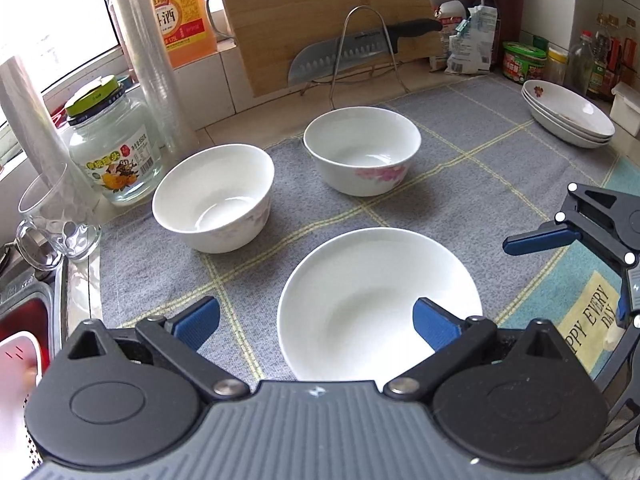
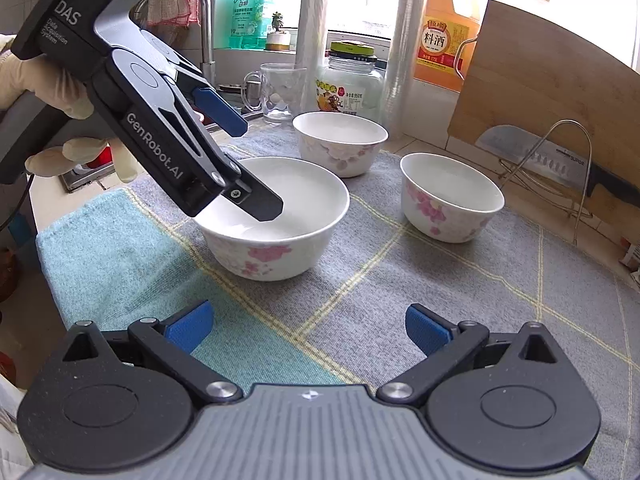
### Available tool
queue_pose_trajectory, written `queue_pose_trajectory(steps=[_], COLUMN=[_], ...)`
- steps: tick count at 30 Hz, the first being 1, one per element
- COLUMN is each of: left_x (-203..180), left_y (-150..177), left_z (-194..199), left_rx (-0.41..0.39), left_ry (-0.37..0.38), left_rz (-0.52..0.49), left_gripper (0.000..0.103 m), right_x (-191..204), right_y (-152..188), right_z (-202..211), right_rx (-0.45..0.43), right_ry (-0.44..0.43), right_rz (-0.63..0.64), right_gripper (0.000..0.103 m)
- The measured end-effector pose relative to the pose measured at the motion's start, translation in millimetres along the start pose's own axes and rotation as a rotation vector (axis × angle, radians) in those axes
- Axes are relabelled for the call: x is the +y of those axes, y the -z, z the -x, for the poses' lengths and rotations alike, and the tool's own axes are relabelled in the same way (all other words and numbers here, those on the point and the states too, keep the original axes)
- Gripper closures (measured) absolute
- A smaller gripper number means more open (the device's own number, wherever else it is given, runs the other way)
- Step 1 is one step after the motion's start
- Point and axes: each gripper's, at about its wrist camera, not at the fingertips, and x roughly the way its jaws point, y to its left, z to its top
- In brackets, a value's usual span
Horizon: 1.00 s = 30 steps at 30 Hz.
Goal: Organize plates and bowls
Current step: 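Move the left gripper to a pink-floral white bowl and close on its rim, then lift the pink-floral bowl off the mat with the left gripper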
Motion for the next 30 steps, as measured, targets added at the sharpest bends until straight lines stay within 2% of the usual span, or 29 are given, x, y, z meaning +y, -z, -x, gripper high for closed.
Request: queue_pose_trajectory(steps=[6, 13, 19, 24, 26, 30], left_x=[9.9, 9.2, 5.5, 4.4, 4.7, 5.2], left_y=[-1.8, -4.4, -5.1, -5.5, -5.6, -5.8], left_z=[-6.4, -9.1, -7.9, -9.0, -9.2, -8.4], left_rx=[0.025, 0.039, 0.038, 0.045, 0.045, 0.045], left_ry=[0.033, 0.071, 0.102, 0.117, 0.117, 0.12], left_rz=[0.016, 0.017, 0.006, 0.006, 0.004, 0.008], left_gripper=[0.005, 0.025, 0.034, 0.042, 0.042, 0.043], right_x=[9.6, 15.6, 15.5, 17.6, 18.3, 18.6], right_y=[-9.3, -15.6, -18.3, -19.1, -19.8, -20.8], right_z=[-12.5, -22.2, -24.8, -25.0, -26.1, -26.0], right_rx=[-0.008, -0.025, -0.02, -0.027, -0.026, -0.03], right_ry=[-0.001, -0.01, -0.031, -0.043, -0.045, -0.044], right_rz=[0.008, 0.031, 0.029, 0.037, 0.039, 0.038], right_gripper=[0.0, 0.0, 0.015, 0.019, 0.023, 0.023])
